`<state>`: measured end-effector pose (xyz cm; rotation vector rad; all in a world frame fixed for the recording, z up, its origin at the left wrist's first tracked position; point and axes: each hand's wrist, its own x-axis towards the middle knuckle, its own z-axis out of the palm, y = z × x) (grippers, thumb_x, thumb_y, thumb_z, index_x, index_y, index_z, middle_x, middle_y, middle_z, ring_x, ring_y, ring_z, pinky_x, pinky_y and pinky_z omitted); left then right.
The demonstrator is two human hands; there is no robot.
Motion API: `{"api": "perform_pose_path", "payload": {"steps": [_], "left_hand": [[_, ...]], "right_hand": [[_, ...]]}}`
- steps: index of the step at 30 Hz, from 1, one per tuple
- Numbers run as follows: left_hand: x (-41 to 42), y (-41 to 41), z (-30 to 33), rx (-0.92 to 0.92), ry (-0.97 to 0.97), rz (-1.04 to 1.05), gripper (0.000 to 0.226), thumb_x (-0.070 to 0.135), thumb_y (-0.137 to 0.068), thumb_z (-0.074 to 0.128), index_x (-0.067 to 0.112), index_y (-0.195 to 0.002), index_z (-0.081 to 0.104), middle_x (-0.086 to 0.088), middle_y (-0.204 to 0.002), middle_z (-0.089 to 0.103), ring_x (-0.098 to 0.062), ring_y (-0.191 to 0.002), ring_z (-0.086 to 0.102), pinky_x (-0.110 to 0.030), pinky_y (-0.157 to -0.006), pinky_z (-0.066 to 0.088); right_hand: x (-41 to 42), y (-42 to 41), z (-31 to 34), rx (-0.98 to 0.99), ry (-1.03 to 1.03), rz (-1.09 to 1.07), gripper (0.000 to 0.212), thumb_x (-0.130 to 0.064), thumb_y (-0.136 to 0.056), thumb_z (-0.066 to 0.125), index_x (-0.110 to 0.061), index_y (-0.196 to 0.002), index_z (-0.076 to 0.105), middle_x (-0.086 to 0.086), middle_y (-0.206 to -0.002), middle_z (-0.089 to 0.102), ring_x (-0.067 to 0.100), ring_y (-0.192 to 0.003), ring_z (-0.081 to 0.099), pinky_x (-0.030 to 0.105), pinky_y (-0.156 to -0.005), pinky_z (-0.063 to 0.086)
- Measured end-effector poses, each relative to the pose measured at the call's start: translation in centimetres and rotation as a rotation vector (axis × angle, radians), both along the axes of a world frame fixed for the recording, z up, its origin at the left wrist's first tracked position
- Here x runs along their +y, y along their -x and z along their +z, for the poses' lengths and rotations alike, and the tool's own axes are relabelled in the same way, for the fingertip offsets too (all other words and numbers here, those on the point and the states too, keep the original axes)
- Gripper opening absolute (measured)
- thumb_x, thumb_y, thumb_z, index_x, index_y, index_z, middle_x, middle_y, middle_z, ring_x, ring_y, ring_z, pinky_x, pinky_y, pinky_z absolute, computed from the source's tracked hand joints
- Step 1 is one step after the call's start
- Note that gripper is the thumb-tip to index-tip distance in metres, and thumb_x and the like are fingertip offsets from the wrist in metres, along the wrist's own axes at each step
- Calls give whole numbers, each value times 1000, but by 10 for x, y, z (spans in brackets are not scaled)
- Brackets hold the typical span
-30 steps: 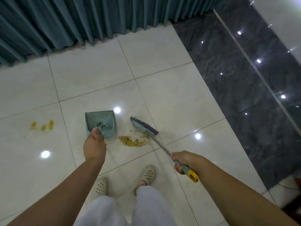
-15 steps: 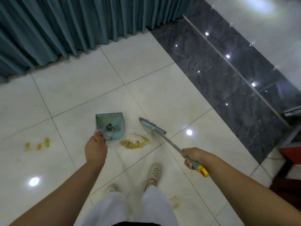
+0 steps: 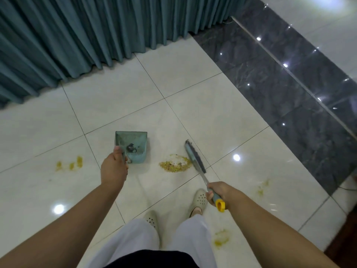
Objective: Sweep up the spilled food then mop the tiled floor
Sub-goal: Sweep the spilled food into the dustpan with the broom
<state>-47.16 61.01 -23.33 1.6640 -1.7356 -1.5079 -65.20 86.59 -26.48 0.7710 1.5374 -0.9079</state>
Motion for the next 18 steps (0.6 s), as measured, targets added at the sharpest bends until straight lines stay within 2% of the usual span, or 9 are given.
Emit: {"api": "perform_pose_path", "payload": {"steps": [6,12,18], "left_hand": [[-13,-20,0,-16,34,8,56,50,-97,23,12,-64,47,-9,-57,48,-24,-46,42,-29,-49,36],[-17,-32,-1,-19,0,30,57,54,-97,24,12,-65,47,-6,-58,49,-23,-47,42,-27,-49,35],[-21,-33,0,-6,-77,78,52,52,-95,26,18,-60,44,-4,-59,46,-22,-48,41,-28,-51,33]], "right_hand": [[-25,-50,-2,-70,29,33,10,-12,-98,45,-2,-99,45,12,-62,42,11,-25,37,13,-27,34],[-35,-65,23,-84,36,78,6,-8,-96,45,-3,-92,46,9,-37,45,11,-24,36,12,-27,33],[-42,-55,50,-11,-7,128,12,-9,-95,47,-2,-85,47,9,-48,45,11,-24,36,11,-28,33]]}}
